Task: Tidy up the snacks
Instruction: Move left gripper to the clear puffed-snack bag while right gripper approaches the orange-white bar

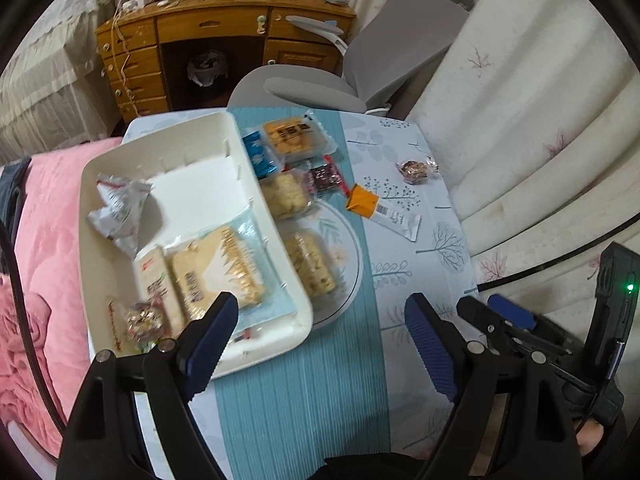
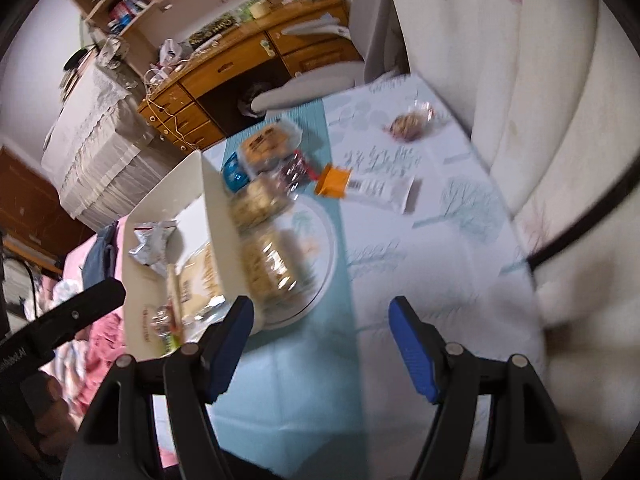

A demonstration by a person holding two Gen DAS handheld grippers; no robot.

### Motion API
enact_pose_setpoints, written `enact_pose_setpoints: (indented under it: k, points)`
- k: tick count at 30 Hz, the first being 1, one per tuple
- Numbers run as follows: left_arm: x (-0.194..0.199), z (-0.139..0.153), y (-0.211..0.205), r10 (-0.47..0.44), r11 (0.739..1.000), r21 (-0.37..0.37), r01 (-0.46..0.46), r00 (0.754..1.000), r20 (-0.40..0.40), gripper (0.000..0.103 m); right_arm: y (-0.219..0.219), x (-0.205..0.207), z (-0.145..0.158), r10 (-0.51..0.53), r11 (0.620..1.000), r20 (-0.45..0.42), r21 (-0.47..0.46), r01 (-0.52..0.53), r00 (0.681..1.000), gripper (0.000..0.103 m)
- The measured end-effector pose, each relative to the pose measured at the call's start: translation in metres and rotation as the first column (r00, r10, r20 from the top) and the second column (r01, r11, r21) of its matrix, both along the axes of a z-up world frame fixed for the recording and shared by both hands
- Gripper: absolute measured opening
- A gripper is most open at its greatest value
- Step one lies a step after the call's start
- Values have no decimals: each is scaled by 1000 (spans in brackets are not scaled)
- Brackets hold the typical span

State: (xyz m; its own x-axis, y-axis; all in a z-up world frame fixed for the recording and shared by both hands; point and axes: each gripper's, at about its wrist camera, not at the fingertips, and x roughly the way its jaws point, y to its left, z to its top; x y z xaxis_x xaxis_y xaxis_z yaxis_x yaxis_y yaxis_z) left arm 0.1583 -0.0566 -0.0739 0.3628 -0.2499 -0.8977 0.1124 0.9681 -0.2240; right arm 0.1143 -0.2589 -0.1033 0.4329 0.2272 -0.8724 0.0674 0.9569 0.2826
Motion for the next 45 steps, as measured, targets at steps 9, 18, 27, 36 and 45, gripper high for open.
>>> enact_pose_setpoints:
  k: [9, 18, 27, 36, 45]
  points:
    - [37, -19, -55, -136, 976, 162, 143, 989, -55, 84, -30, 35, -17, 140, 989, 119, -73, -132, 983, 71]
    - [73, -61, -98, -267, 908, 266, 323, 937, -224, 88, -35, 71, -47, 261, 956, 182, -182, -229, 948, 71]
    - [89, -115, -129, -376, 782, 349, 517, 837, -398, 95, -33, 106, -79, 387, 910, 180, -236, -342, 904, 71]
    - [106, -166, -147, -394, 672, 375, 638, 738, -548, 99, -34, 132, -118, 485, 860, 162, -266, -435, 859, 73]
    - [116, -214, -149, -341, 624, 361, 694, 656, -673, 100, -36, 153, -147, 534, 837, 131, -226, -499, 835, 74]
